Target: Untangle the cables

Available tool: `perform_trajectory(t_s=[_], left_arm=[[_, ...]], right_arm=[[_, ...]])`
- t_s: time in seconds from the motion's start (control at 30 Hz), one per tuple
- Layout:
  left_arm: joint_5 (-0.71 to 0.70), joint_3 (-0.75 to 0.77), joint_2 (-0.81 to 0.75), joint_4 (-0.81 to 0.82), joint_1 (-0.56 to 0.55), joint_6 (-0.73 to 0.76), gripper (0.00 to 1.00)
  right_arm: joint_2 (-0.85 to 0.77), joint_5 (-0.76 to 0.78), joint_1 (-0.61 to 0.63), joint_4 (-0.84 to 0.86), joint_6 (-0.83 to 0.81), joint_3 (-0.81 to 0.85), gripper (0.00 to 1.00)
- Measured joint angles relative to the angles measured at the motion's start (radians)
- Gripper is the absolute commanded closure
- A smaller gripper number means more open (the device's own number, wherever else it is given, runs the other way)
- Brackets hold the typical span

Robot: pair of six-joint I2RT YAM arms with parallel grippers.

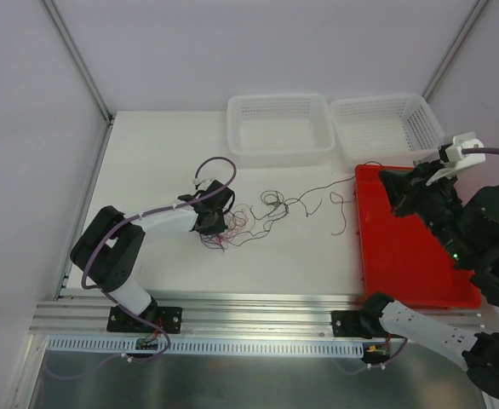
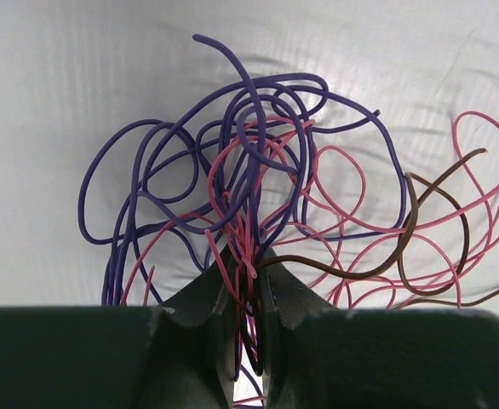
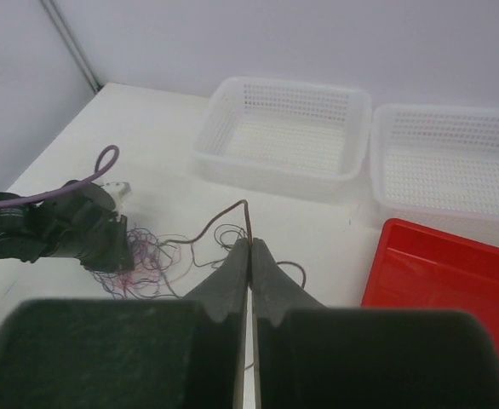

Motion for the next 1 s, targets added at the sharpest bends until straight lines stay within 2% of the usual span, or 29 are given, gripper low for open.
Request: perform_trajectory(t_s=[0.2, 0.47, 0.6, 0.7, 0.8, 0.9, 0.93, 1.0], left_arm=[[-0.008, -0.075, -0.076, -0.020, 0.019, 0.001, 0.95], [0.004, -0.190, -0.202, -0.021, 0.206, 0.004, 0.95], [0.003, -0.227, -0.266, -0.048, 0.286, 0.016, 0.83], [0.030, -0.228, -0.286, -0.055, 0.290, 0.032, 0.74], [0.083, -0.227, -0.307, -0.059, 0.290, 0.047, 0.61], [0.146, -0.220, -0.362, -0.068, 0.290, 0.067, 0.42], [0.166, -0.214, -0.389, -0.070, 0.290, 0.071, 0.30], [0.201, -0.201, -0.452, -0.078, 0.290, 0.087, 0.19]], right_arm=[[0.006, 0.095, 0.000, -0.008, -0.008, -0.056, 0.99], [0.001, 0.225, 0.000, 0.005, -0.064, -0.002, 0.99], [-0.006, 0.262, 0.000, 0.014, -0.082, -0.002, 0.99], [-0.005, 0.280, 0.000, 0.023, -0.091, -0.020, 0.99], [0.008, 0.292, -0.002, 0.030, -0.103, -0.046, 0.99], [0.040, 0.299, -0.019, 0.038, -0.116, -0.065, 0.99], [0.051, 0.299, -0.032, 0.043, -0.120, -0.073, 0.99], [0.072, 0.293, -0.068, 0.049, -0.127, -0.089, 0.99]])
